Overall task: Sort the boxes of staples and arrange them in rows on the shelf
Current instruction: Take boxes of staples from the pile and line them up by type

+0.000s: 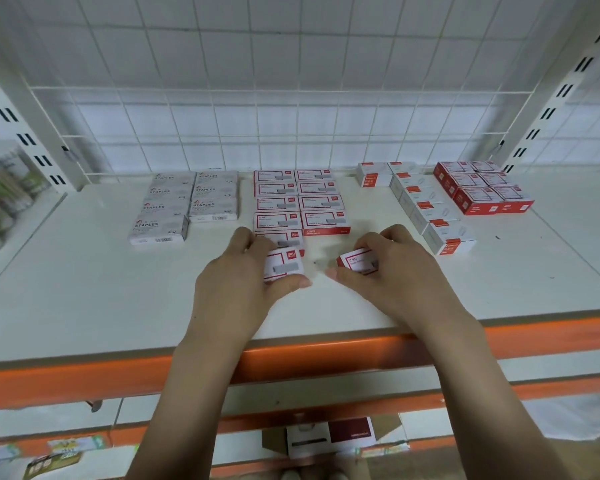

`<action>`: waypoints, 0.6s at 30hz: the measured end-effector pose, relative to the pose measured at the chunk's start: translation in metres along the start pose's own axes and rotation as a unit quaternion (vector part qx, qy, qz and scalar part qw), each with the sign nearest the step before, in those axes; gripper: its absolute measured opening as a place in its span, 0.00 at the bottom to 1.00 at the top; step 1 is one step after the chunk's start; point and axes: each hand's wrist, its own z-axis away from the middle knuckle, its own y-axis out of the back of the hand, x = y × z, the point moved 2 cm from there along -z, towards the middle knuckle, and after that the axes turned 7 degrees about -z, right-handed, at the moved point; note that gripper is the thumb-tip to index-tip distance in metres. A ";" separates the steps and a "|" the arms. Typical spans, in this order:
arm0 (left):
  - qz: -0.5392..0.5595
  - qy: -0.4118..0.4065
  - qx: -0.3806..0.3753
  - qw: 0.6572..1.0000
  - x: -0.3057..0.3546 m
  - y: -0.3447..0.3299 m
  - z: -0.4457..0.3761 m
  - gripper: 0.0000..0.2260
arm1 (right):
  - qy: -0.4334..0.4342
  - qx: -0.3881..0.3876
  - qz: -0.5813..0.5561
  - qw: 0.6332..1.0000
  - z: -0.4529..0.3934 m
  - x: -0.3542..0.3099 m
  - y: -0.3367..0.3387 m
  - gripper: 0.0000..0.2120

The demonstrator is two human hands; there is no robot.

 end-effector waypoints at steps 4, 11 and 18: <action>-0.017 -0.051 -0.042 0.998 -0.002 0.000 0.002 0.27 | -0.003 -0.005 -0.009 1.000 0.001 0.001 0.002 0.27; -0.026 -0.096 -0.035 0.994 -0.005 0.001 0.005 0.22 | -0.003 -0.018 0.008 1.000 0.002 0.003 0.003 0.28; -0.092 -0.167 0.069 0.979 -0.008 -0.006 0.003 0.14 | -0.013 -0.028 0.008 1.000 0.003 0.001 0.001 0.26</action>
